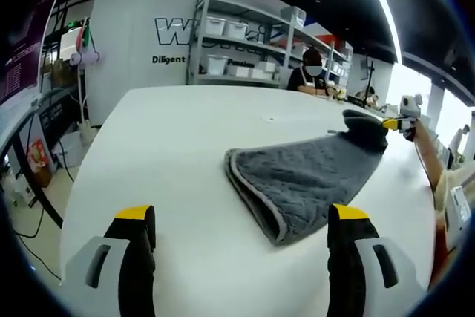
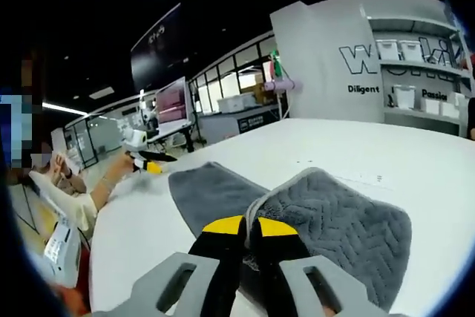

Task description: Fold the towel on the table until its edges align and the towel forms a compact rectangular stack.

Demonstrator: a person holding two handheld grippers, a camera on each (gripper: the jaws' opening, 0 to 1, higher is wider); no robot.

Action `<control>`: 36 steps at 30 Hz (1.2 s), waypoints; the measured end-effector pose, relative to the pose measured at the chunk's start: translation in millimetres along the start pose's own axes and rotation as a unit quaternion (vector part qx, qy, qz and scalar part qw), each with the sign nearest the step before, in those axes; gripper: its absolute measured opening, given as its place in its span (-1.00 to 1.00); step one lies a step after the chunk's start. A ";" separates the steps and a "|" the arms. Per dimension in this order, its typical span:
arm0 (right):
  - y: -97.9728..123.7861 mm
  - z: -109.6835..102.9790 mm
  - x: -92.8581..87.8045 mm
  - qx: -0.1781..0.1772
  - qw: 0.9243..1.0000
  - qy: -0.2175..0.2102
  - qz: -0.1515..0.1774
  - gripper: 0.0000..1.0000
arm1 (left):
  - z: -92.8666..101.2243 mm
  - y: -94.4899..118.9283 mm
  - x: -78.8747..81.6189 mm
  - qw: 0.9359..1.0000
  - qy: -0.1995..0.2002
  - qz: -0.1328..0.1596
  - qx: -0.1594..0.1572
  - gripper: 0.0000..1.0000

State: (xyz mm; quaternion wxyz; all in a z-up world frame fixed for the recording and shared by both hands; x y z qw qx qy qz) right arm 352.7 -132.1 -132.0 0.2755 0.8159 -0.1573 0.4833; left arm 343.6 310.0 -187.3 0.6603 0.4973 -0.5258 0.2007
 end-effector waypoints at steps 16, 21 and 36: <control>-47.5 -26.2 10.9 0.056 0.998 -0.012 -0.011 -0.96 | 7.7 -0.6 1.7 1.000 -0.007 -0.002 -0.015 0.90; -59.0 -35.8 16.2 0.069 0.997 -0.006 -0.015 -0.96 | 10.0 -1.7 2.3 1.000 -0.011 -0.005 -0.020 0.90; -87.1 -67.4 45.3 0.109 0.994 0.000 -0.002 -0.96 | 8.0 -2.6 4.2 1.000 -0.014 -0.007 -0.025 0.90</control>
Point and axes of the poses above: the point that each gripper's makers call its tool centre point, and the gripper's own axes: y roughly backward along the fingers, z roughly to its right, x roughly out of its top, the point moved 3 cm from there along y, roughly backward along the fingers, and after that the axes turned 12 degrees about -y, right-handed, at the moved point
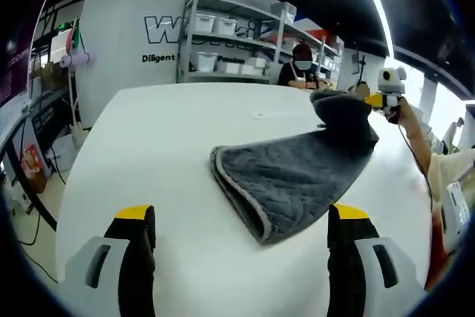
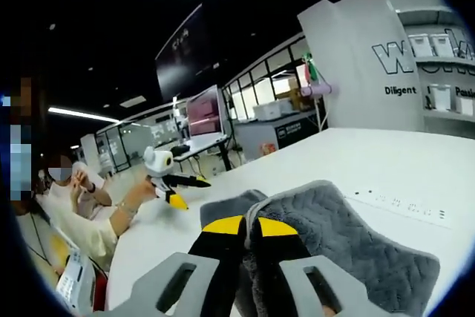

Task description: Fold the towel on the table until its edges align and the towel forms a compact rectangular stack.

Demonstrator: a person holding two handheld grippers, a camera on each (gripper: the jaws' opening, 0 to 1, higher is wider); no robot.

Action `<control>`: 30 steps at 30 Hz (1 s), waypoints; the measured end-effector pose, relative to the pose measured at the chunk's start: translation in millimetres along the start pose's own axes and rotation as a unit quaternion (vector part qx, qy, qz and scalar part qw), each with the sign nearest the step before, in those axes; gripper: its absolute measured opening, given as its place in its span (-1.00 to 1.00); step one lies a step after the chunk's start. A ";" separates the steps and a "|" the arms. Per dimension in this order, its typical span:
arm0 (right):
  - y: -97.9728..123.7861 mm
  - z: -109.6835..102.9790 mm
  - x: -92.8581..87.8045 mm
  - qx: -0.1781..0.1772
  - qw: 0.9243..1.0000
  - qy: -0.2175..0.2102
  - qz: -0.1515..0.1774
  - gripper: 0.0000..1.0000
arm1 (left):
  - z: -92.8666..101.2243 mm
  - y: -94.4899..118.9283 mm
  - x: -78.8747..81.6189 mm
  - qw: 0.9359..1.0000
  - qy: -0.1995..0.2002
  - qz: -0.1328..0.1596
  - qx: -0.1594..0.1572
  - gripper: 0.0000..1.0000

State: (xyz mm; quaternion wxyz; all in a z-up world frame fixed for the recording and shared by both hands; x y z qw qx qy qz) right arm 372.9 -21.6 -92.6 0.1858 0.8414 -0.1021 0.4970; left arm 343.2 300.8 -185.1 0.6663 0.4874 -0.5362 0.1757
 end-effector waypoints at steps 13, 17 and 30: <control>-34.7 -27.3 18.7 0.026 0.999 0.034 0.000 -0.96 | 3.8 1.0 0.1 1.000 -0.001 0.003 -0.001 0.90; -45.0 -30.9 22.5 0.032 0.999 0.036 0.001 -0.96 | 3.7 0.4 0.2 1.000 -0.001 0.003 -0.004 0.91; -74.5 -60.2 39.5 0.068 0.996 0.047 0.014 -0.96 | 1.4 2.7 2.7 1.000 0.001 0.008 -0.007 0.93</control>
Point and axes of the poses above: the point that each gripper's makers call its tool centre point, and the gripper's own axes: y roughly backward along the fingers, z roughly to its right, x roughly out of its top, the point moved 3 cm from there along y, roughly backward along the fingers, and after that the axes turned 12 degrees about -y, right-handed, at the moved point
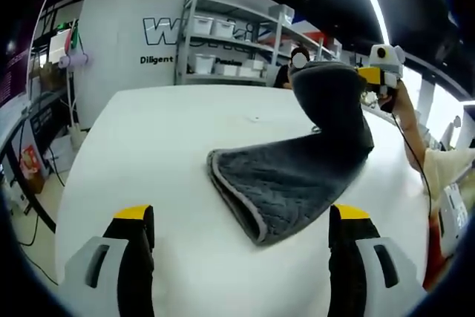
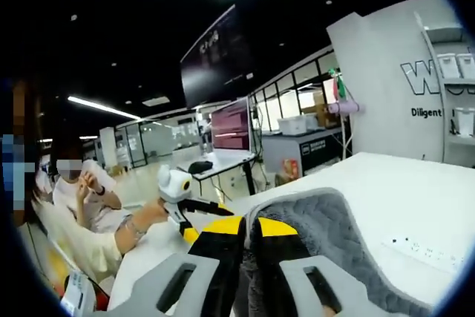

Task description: Fold the towel on the table until its edges align and the towel forms a compact rectangular stack.

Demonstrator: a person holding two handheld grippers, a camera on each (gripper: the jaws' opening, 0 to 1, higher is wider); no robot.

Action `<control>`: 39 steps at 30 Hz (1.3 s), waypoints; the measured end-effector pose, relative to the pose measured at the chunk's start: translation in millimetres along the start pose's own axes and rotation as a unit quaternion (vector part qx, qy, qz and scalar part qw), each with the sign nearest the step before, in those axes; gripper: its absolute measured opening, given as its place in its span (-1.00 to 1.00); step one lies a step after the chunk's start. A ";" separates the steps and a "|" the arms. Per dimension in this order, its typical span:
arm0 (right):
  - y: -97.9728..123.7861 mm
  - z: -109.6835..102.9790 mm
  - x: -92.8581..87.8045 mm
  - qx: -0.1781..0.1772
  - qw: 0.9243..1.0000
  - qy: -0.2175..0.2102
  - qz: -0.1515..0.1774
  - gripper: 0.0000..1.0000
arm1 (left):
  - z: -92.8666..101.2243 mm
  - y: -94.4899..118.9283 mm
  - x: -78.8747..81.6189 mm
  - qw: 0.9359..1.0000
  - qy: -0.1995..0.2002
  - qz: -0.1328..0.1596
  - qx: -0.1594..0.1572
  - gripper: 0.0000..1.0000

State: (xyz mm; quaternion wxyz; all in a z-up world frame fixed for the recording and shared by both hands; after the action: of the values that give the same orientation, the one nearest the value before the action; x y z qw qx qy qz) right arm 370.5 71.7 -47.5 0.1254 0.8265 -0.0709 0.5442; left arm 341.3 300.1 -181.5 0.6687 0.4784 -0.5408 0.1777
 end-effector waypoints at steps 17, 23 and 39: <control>-57.9 -22.5 19.7 0.033 0.999 0.008 0.031 -0.95 | 1.3 3.9 5.0 1.000 0.004 0.012 0.001 0.93; -49.3 -11.8 46.7 0.017 0.996 -0.003 0.084 -0.95 | 4.3 5.9 6.9 1.000 0.006 0.018 0.002 0.93; -94.6 -12.9 3.2 0.030 0.999 -0.011 0.011 -0.94 | 4.1 7.6 6.8 1.000 0.004 0.012 0.000 0.93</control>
State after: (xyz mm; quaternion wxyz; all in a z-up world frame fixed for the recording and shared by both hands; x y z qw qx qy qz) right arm 384.4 166.1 -52.1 0.0940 0.8350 -0.0655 0.5381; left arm 335.8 298.5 -172.1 0.6686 0.4713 -0.5436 0.1877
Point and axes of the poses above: the point that each gripper's makers call its tool centre point, and the gripper's own axes: y roughly backward along the fingers, z roughly to its right, x roughly out of its top, the point moved 3 cm from there along y, roughly backward along the fingers, and after that the axes turned 12 degrees about -y, right-handed, at the moved point
